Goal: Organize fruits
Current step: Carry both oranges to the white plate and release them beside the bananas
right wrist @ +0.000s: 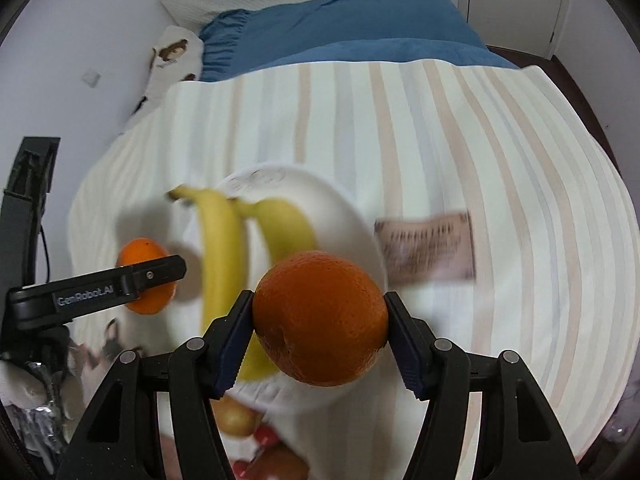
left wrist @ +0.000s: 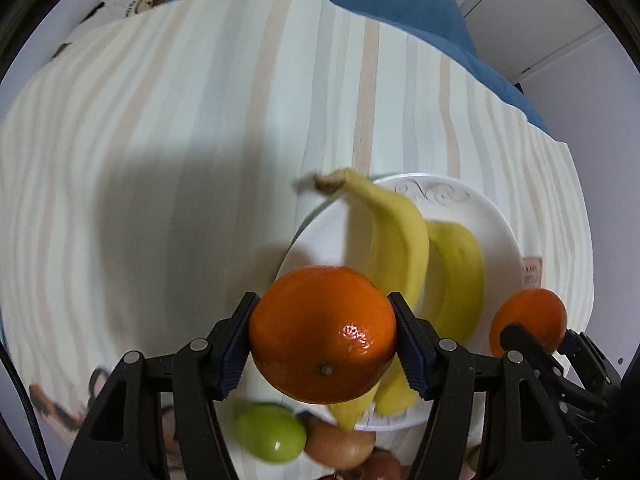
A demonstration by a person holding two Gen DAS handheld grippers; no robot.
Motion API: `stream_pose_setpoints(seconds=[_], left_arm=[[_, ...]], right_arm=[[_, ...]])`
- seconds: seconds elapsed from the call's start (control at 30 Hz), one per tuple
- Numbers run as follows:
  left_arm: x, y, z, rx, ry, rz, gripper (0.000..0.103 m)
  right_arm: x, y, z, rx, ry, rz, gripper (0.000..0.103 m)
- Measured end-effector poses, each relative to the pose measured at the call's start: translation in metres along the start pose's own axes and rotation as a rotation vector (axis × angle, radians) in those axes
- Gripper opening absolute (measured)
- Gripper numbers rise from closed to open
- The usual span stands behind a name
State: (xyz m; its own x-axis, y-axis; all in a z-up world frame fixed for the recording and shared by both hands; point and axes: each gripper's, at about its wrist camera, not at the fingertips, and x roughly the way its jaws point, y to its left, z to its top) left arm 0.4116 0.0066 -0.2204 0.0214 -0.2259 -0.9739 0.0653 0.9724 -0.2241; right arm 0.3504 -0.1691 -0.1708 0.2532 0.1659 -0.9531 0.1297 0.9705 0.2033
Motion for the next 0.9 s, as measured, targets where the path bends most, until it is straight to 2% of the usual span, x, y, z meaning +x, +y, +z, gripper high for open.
stream_pose_setpoints(seconds=[0.13, 0.27, 0.4, 0.5, 0.57, 0.8, 0.9], left_arm=[[0.008, -0.004, 0.006, 0.008, 0.035, -0.060, 0.062], [0.015, -0.012, 0.008, 0.031, 0.044, -0.068, 0.063], [0.021, -0.014, 0.014, -0.001, 0.054, -0.095, 0.065], [0.020, -0.007, 0.015, -0.018, 0.042, -0.067, 0.075], [0.019, -0.004, 0.015, -0.016, 0.036, -0.034, 0.075], [0.016, 0.000, 0.009, -0.002, 0.034, 0.002, 0.074], [0.018, -0.003, 0.009, 0.010, 0.030, 0.022, 0.074]], right_arm=[[0.025, 0.006, 0.010, -0.026, 0.018, -0.046, 0.066], [0.030, 0.003, 0.014, -0.013, 0.027, -0.039, 0.066], [0.045, 0.000, 0.022, 0.010, 0.063, -0.025, 0.067], [0.053, -0.002, 0.021, 0.029, 0.086, -0.023, 0.072], [0.052, -0.003, 0.015, 0.035, 0.087, -0.016, 0.074], [0.056, 0.005, 0.016, 0.023, 0.090, -0.024, 0.075], [0.053, 0.007, 0.014, 0.026, 0.085, -0.025, 0.082]])
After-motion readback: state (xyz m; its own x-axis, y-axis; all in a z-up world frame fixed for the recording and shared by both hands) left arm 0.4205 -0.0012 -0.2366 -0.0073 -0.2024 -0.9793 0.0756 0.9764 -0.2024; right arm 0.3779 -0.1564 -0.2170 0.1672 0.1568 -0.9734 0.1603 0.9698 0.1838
